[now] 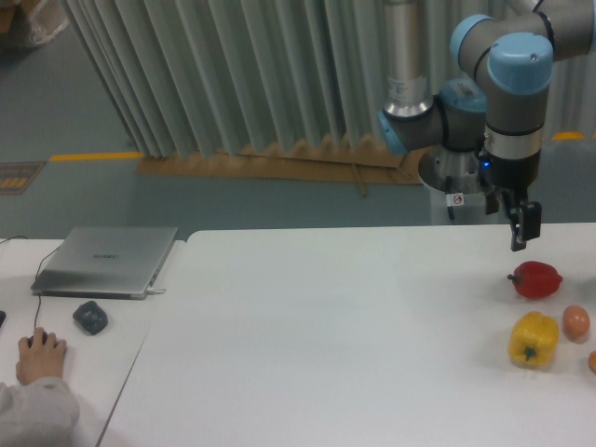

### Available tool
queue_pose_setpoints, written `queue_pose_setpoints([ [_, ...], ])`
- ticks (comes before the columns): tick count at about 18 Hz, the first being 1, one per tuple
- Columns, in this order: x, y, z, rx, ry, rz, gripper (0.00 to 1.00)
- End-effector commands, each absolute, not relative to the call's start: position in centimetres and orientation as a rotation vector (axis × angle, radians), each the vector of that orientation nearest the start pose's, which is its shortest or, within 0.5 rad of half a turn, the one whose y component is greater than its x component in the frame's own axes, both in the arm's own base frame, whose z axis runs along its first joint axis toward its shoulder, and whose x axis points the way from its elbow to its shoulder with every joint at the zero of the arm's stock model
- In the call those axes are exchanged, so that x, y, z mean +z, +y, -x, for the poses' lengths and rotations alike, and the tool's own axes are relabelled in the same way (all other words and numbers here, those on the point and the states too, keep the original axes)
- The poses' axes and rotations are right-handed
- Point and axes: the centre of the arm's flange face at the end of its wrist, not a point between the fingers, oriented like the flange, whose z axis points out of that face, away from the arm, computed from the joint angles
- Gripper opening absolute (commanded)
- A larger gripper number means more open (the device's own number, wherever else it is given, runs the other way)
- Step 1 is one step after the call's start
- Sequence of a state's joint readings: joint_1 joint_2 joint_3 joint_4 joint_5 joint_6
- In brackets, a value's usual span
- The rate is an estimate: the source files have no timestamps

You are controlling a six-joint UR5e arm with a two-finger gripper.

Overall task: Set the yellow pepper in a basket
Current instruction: 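Lower the open gripper toward the peppers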

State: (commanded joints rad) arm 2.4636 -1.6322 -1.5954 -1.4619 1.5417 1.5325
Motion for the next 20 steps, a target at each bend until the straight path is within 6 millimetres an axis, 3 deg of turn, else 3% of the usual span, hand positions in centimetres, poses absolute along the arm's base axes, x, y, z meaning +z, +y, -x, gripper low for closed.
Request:
queue_pose_setpoints([
  [9, 45.5, 43.4, 32.3, 0.063, 0.977, 2.948, 1.0],
  [12, 45.6, 44.5, 34.5, 0.167, 0.959, 2.978, 1.0],
  [14, 45.7, 44.5, 35.1, 0.172, 0.784, 3.017, 1.0],
  [15, 45.9, 44.4, 35.6, 0.176, 0.575, 3.052, 1.0],
  [20, 44.2, 44.1, 38.0, 0.18, 0.113, 3.077, 1.0],
])
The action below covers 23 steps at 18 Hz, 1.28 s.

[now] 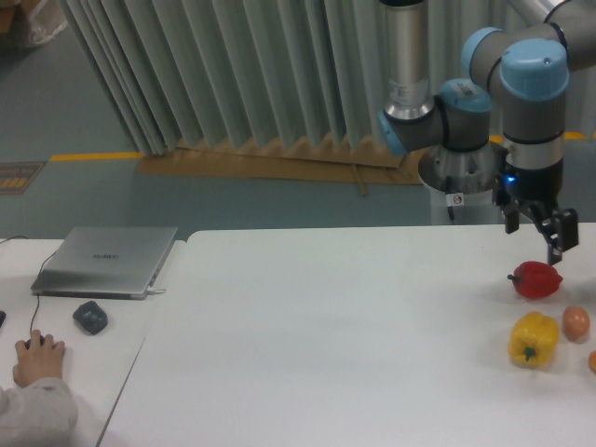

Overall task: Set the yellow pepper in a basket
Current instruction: 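Lower the open gripper toward the peppers, then move the gripper over the yellow pepper and lower around it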

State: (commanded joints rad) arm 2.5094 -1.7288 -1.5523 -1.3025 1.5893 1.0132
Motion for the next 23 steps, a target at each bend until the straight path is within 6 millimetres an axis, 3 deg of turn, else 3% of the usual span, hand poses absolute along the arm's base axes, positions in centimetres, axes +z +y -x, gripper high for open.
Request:
queue_pose_setpoints([
  [2, 43.0, 44.7, 38.1, 0.204, -0.106, 3.031, 1.0],
  [3, 40.8, 44.9, 37.9, 0.213, -0.224, 3.012, 1.0],
  [5, 40.4, 45.6, 37.5, 0.245, -0.362, 2.953, 1.0],
  [10, 38.9, 47.5, 36.5, 0.25, -0.31, 2.998, 1.0],
  [13, 36.3, 48.9, 36.8, 0.211, -0.293, 3.038, 1.0],
  [18, 33.6, 49.6, 37.3, 0.168, -0.29, 3.074, 1.0],
  [23, 32.4, 48.9, 38.9, 0.151, -0.251, 3.095, 1.0],
])
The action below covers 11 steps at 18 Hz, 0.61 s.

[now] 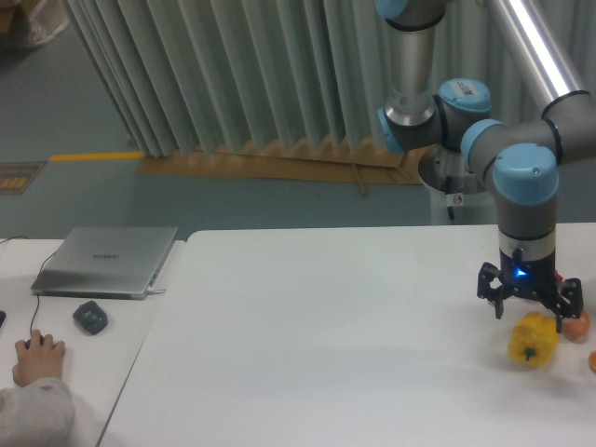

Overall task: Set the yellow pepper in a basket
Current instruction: 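Move the gripper over the yellow pepper and lower around it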

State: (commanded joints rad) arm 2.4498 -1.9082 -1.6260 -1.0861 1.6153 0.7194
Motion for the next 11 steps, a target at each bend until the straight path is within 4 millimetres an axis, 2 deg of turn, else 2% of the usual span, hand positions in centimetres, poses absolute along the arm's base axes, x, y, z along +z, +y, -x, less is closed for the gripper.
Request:
queue_pose_setpoints([
  [5, 30.8, 49.6, 40.1, 0.153, -0.256, 3.12, 1.0],
  [11, 30.8, 49.7, 40.2, 0.155, -0.255, 3.119, 1.0],
])
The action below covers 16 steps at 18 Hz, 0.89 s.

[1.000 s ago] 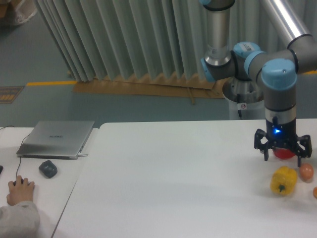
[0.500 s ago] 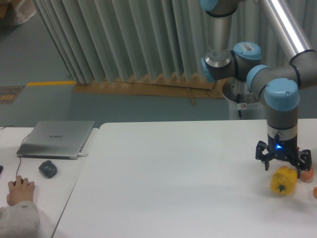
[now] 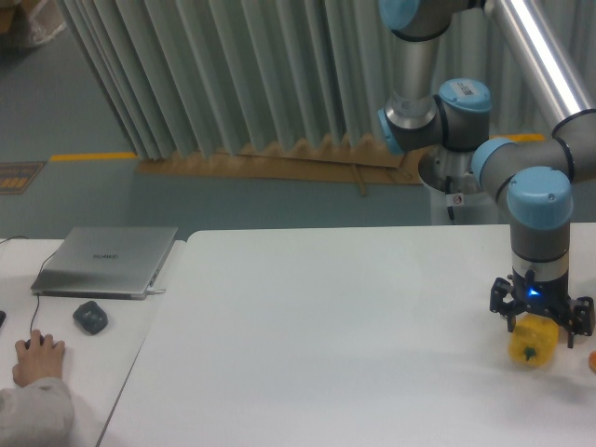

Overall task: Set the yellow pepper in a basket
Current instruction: 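Move the gripper over the yellow pepper and lower around it, then close the gripper on the yellow pepper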

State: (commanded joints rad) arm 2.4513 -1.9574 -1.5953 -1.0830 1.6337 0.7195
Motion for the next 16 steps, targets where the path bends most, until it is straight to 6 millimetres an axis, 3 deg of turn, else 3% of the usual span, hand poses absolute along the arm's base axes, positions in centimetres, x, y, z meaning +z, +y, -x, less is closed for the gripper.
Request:
queue_pose_setpoints([
  [8, 29.4, 49.4, 38.8, 0.115, -0.253, 3.142, 1.0],
  [16, 28.4, 48.9, 39.0, 0.099, -0.251, 3.159, 1.0],
])
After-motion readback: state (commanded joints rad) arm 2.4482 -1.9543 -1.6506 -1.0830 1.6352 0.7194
